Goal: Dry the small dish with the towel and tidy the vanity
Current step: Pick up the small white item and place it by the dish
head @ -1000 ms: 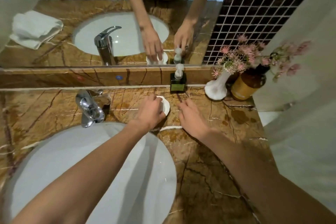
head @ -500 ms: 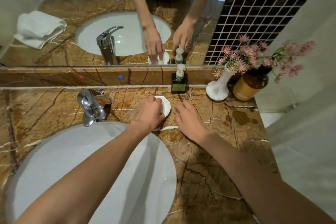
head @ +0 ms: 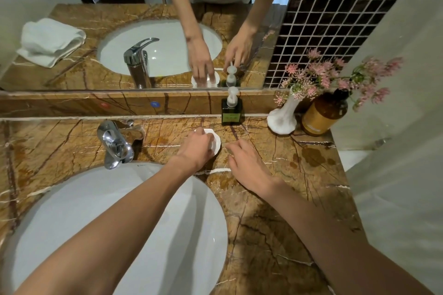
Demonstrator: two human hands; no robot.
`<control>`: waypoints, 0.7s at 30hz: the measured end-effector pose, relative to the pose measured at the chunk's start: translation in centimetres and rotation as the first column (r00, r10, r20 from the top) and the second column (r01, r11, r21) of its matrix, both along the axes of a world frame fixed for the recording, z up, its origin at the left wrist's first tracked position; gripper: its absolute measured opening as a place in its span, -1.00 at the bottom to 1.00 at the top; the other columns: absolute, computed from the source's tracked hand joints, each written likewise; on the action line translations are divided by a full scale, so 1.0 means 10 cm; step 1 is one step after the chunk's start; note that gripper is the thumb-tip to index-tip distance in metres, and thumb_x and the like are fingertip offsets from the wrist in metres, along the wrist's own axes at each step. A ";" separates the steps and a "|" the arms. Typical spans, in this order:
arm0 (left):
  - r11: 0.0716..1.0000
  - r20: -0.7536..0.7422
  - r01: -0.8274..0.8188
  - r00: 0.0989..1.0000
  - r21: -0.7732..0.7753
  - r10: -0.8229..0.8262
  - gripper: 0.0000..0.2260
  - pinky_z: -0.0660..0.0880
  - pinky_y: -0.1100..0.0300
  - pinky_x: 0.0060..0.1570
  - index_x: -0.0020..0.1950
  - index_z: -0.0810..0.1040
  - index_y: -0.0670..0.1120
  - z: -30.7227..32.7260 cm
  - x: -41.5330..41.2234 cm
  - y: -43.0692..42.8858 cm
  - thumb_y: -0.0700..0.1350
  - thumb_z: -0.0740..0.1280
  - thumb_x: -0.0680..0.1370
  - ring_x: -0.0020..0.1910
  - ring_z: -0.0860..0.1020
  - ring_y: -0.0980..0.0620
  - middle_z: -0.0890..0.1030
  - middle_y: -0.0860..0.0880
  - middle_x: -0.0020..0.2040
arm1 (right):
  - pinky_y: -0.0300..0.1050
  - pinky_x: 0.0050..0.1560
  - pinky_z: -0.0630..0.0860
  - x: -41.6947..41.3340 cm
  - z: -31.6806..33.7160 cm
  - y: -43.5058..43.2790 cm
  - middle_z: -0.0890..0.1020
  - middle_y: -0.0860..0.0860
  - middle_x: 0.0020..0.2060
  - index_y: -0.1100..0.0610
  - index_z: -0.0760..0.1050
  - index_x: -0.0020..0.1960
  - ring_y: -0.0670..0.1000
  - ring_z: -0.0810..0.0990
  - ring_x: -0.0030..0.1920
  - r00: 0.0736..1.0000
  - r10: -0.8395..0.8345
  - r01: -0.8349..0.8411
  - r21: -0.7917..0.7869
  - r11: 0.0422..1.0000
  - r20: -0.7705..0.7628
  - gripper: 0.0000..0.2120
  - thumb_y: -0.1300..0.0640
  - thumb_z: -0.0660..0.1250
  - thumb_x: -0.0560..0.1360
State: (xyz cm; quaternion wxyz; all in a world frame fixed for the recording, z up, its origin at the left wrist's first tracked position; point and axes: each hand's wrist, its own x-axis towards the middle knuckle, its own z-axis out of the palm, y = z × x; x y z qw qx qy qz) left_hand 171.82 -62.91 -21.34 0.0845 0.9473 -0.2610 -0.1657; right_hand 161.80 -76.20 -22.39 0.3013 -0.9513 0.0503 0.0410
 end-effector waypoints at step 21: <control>0.989 0.169 -0.125 0.976 -0.077 0.137 -0.48 0.17 -0.02 0.40 0.49 0.24 -0.04 0.27 -1.27 1.49 0.06 0.18 0.55 0.48 0.19 -0.15 0.24 -0.18 0.51 | 0.04 0.18 0.41 -0.20 0.33 1.22 0.43 0.13 0.28 0.10 0.32 0.39 0.16 0.42 0.26 0.967 0.250 -0.234 -0.211 0.949 0.052 -0.55 0.15 0.24 0.50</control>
